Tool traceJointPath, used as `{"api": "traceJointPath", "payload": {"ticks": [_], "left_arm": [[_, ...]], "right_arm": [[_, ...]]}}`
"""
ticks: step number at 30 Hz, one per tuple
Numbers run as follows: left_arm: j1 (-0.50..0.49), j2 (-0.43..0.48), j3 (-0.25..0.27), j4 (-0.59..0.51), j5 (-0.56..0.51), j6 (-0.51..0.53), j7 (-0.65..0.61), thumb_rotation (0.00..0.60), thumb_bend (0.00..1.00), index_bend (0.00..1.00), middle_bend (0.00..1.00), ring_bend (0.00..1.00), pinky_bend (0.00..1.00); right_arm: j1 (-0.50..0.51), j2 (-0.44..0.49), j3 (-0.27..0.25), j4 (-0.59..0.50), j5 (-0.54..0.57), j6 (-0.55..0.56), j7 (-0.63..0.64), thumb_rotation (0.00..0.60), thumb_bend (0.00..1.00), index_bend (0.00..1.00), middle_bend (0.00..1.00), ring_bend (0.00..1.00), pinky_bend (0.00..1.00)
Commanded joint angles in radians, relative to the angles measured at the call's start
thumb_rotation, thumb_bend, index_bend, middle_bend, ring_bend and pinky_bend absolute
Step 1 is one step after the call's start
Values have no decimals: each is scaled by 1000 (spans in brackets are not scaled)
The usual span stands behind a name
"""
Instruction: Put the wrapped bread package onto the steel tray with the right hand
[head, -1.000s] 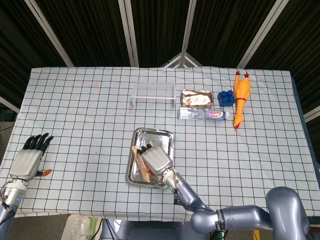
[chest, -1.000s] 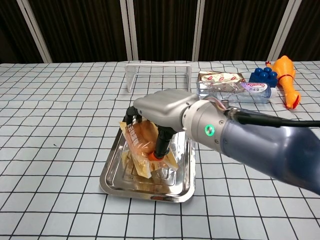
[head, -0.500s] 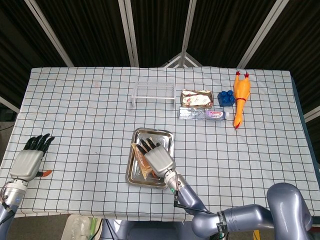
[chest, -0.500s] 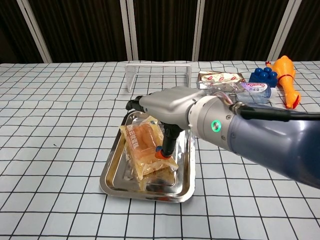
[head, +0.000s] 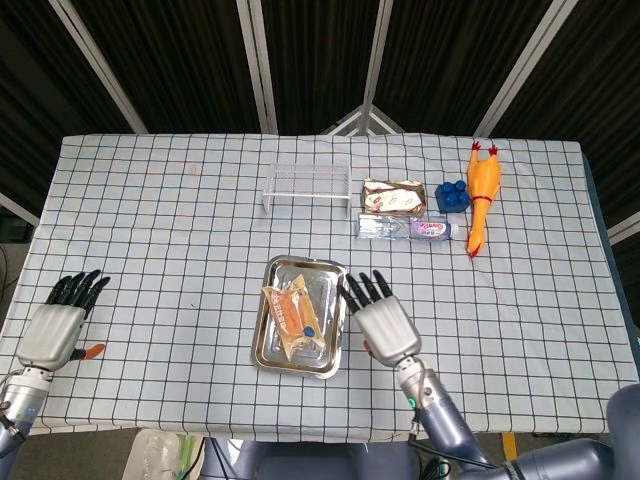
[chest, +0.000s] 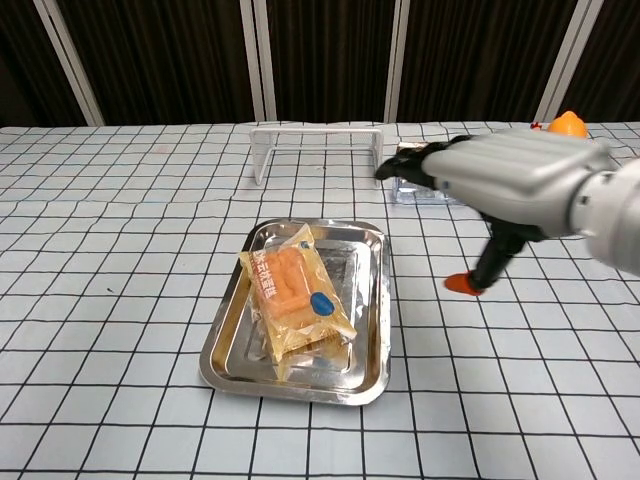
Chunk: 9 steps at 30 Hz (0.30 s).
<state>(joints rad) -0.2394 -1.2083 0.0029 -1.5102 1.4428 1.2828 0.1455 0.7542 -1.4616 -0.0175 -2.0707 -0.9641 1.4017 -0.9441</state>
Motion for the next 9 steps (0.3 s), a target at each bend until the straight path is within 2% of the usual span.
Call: {"api": "traceJointPath", "payload": {"ticks": [1,2,4,6,9], "left_arm": [[10,-2,4,-3,20,24,-4,600,48,0,0,0,0],[12,-5,6,-4,27,31,-3,600,48,0,0,0,0],[17,-14,7,-3,43,50,1,600,48,0,0,0,0],[23,-25,7,-1,59,72,8,600,48,0,0,0,0],[31,-52,-1,21,101,130,3,600,48,0,0,0,0]], "right_arm": [[-250,189,-264,178,-367,165,353,600,308,0,0,0,0],[-286,195,-279,246,-387,187,417,600,308,0,0,0,0],[-348,189,-278,376,-383,219,516,600,309,0,0,0,0],[-387,174,-254,481,-364,221,611,600,309,0,0,0,0],[-404,172,-200,556,-347,209,698,600,309,0,0,0,0]]}}
